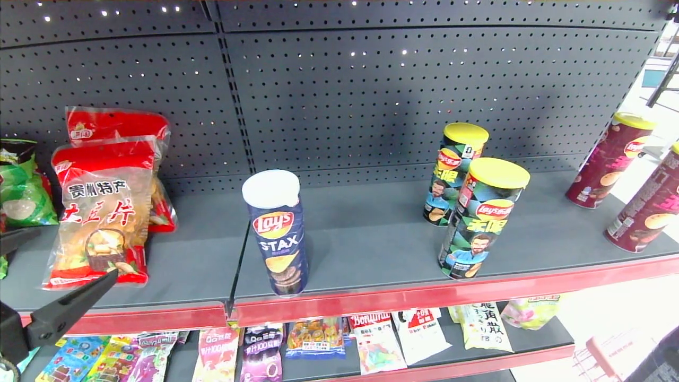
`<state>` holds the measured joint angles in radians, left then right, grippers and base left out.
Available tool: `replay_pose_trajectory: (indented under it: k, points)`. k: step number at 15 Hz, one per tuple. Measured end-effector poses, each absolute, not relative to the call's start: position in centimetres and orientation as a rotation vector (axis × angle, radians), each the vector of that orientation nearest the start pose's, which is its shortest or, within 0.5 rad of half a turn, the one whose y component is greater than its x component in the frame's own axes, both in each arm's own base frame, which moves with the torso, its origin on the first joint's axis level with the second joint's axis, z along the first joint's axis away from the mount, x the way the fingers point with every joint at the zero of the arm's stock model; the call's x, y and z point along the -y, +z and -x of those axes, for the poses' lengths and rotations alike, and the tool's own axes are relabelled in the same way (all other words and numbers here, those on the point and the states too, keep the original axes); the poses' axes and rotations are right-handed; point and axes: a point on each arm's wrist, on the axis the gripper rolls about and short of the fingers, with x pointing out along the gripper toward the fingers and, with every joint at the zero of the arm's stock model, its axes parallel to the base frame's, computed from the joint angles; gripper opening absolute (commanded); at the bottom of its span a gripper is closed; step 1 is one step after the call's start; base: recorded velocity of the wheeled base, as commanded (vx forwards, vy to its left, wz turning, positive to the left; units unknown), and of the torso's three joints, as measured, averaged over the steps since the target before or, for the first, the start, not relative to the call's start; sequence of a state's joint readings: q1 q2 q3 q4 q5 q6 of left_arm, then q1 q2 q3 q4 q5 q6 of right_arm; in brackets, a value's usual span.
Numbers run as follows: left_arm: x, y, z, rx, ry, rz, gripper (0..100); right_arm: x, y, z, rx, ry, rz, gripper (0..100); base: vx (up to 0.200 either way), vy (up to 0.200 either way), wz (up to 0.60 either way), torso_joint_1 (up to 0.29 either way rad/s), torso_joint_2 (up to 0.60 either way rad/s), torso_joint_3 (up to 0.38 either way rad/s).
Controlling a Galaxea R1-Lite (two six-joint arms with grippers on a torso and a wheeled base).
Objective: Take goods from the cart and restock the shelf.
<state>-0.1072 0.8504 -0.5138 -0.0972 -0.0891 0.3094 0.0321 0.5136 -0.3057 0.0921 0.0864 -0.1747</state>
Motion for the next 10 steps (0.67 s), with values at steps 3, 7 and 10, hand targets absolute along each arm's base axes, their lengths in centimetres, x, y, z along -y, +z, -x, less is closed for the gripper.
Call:
replay_pose_trajectory:
  k: [3, 7, 10]
  points:
    - [1.17, 21.3, -9.03, -0.213, -0.231, -0.309, 100, -0.27, 15.37, -2.3, -0.293, 0.143, 0.165, 0, 0.0, 0.067, 0.0, 0.001, 0.0, 0.002]
    - [1.17, 21.27, -9.01, -0.213, -0.231, -0.309, 100, -0.27, 15.21, -2.31, -0.299, 0.145, 0.165, 0, 0.0, 0.2, 0.0, -0.001, 0.0, 0.001]
    - [1.18, 21.24, -9.03, -0.215, -0.233, -0.315, 100, -0.27, 15.18, -2.32, -0.3, 0.144, 0.164, 0, 0.0, 0.2, 0.0, 0.006, 0.0, 0.004]
